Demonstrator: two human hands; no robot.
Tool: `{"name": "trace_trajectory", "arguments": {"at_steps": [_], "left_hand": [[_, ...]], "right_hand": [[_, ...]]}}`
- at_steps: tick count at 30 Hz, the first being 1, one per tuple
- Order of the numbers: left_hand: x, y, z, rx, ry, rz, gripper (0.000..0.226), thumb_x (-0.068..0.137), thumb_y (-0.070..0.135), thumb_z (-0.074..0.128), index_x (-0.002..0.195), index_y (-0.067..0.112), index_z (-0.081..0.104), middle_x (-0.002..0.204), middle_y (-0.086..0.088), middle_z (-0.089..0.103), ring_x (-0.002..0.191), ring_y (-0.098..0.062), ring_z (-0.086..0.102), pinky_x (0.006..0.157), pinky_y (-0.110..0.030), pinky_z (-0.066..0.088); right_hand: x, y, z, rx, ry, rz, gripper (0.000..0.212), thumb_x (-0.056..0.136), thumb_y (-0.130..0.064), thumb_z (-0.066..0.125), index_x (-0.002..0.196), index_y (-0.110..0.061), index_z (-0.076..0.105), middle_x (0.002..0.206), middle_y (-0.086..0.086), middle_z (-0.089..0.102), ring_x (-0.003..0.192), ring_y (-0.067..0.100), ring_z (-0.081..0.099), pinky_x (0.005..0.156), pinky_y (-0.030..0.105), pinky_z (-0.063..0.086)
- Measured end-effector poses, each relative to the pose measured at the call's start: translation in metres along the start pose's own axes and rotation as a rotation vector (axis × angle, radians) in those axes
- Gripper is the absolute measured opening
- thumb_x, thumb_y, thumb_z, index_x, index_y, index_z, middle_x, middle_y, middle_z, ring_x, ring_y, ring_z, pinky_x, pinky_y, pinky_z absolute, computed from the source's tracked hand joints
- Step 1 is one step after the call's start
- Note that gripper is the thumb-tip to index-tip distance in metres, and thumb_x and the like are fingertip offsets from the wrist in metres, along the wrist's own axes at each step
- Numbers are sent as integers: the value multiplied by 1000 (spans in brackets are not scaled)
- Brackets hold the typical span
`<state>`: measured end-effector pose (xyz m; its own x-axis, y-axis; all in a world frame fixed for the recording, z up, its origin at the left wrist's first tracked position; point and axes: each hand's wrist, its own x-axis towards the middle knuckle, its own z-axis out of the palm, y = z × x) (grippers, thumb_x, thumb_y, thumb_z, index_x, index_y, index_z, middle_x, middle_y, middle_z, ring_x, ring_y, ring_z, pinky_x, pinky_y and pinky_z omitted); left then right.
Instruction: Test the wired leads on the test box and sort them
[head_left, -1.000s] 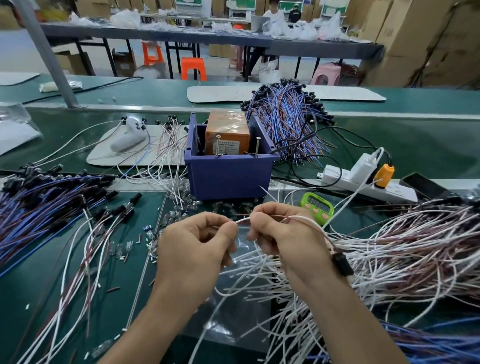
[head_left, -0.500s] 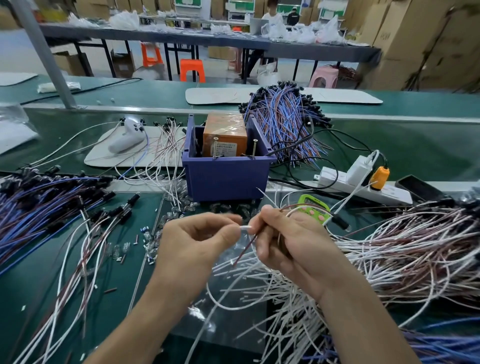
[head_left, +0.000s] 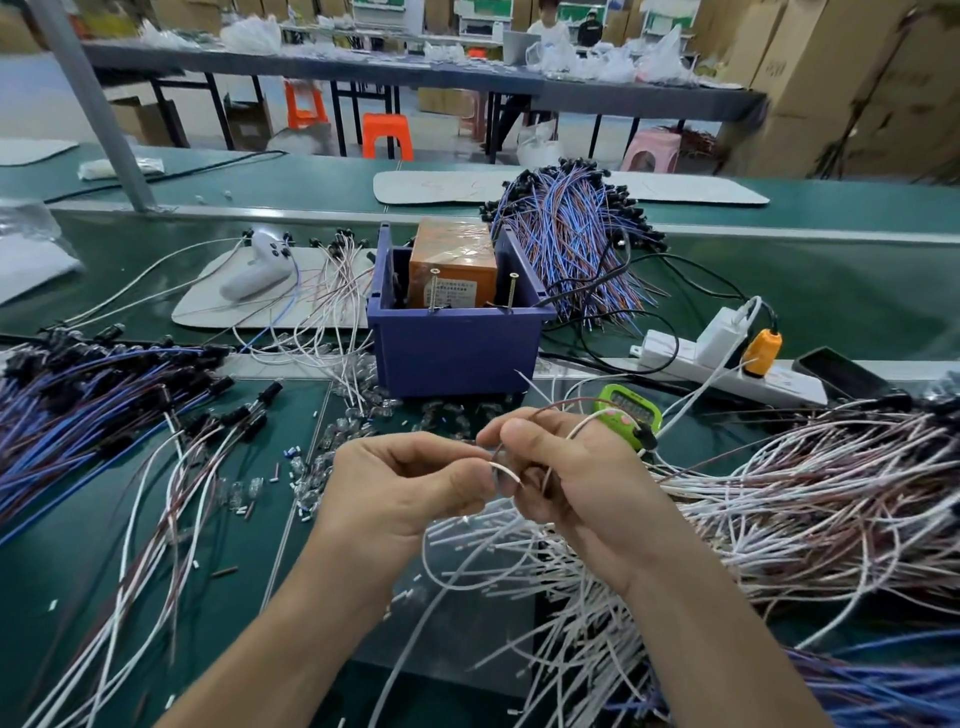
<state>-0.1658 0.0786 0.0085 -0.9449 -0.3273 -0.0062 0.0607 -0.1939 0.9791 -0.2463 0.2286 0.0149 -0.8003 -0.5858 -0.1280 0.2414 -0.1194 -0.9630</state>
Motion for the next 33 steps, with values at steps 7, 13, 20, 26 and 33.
{"name": "trace_trajectory", "arguments": {"at_steps": [7,13,20,26,33], "left_hand": [[1,-4,2,-30,108,-40,34,54,33,88,78,10,82,76,-17,76,58,-17,69,55,-22,56],[14,9,-15,-34,302,4,8,71,19,82,77,14,82,65,-15,71,46,-18,59,45,-23,52],[51,41,-17,294,386,138,31,86,8,79,74,36,80,63,-5,75,49,-16,68,48,-20,54],[72,60,-20,661,470,410,26,81,26,84,67,45,74,55,22,67,49,3,63,43,-5,40],[87,52,-17,822,494,482,30,80,31,84,62,45,65,64,36,63,59,7,62,51,-7,41]], "right_hand": [[2,0,-3,-75,141,-74,25,95,-5,66,71,-9,73,60,12,62,41,14,42,40,19,35],[10,-21,-17,29,377,-129,25,97,-10,64,73,-4,69,54,9,57,39,11,38,36,18,28],[47,-64,-15,31,469,-247,29,101,-14,60,74,-5,65,52,5,64,33,11,48,36,19,35],[67,-74,-23,71,500,-292,24,101,-12,61,80,-3,66,59,8,69,42,16,63,44,26,54],[78,-71,-39,-52,607,-284,25,101,-13,61,78,-5,64,54,6,66,36,17,54,39,23,46]]}}
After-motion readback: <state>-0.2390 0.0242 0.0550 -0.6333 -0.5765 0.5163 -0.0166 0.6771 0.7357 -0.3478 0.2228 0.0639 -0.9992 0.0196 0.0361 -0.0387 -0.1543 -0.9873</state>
